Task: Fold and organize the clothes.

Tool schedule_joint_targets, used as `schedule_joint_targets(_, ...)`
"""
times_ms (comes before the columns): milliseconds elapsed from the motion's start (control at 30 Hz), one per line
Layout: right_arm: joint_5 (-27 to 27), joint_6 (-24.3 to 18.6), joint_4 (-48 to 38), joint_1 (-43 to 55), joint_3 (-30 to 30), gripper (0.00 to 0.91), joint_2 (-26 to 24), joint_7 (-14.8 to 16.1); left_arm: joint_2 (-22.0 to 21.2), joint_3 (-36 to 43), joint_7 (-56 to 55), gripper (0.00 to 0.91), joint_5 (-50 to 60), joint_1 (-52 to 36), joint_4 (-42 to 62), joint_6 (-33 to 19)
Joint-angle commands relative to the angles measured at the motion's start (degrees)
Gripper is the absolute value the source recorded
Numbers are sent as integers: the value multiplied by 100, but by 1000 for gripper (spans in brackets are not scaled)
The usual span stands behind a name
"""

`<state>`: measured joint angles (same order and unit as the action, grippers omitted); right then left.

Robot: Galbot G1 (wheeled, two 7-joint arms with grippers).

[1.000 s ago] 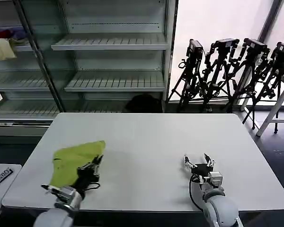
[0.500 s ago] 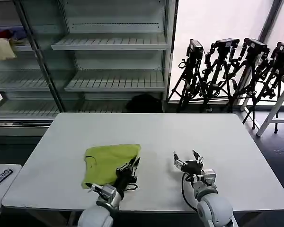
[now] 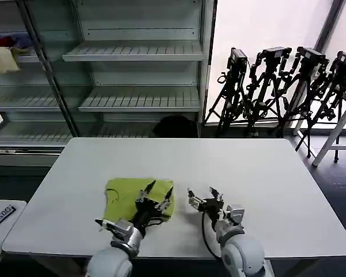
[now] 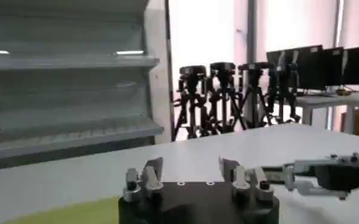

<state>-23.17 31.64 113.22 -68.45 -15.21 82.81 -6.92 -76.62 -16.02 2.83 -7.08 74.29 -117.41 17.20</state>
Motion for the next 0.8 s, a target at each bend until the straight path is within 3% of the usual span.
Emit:
schedule_joint_targets(33, -899, 172, -388, 216, 874, 907, 414, -406, 475, -1526, -136, 907, -909, 615, -648, 27)
schedule_joint_targets(100, -892, 172, -540, 292, 970, 907, 449, -463, 456, -1668, -122, 907, -943, 741, -678, -31)
schedule_joint_targets(133, -899, 173, -599, 323, 996, 846, 462, -476, 441, -1721, -111, 907, -947, 820, -677, -82)
schedule_joint_targets(167, -905, 173, -634, 337, 1007, 544, 467, -492, 428, -1744, -107, 907, -948, 864, -667, -107)
schedule_joint_targets(200, -906, 173, -664, 351, 1023, 383, 474, -516, 413, -1760, -110, 907, -947, 896, -641, -140)
schedule_joint_targets(233, -928, 175, -680, 359, 1025, 131, 480, -528, 391, -1776, -109, 907, -947, 914, -626, -150)
schedule_joint_targets(267, -939, 177, -684, 361, 1035, 20, 478, -546, 367, -1780, -112, 907, -944, 915, -593, -171)
schedule_joint_targets(800, -1030, 171, -546, 361, 789, 0, 322, -629, 210, -1750, -151, 907, -944, 807, -404, -225)
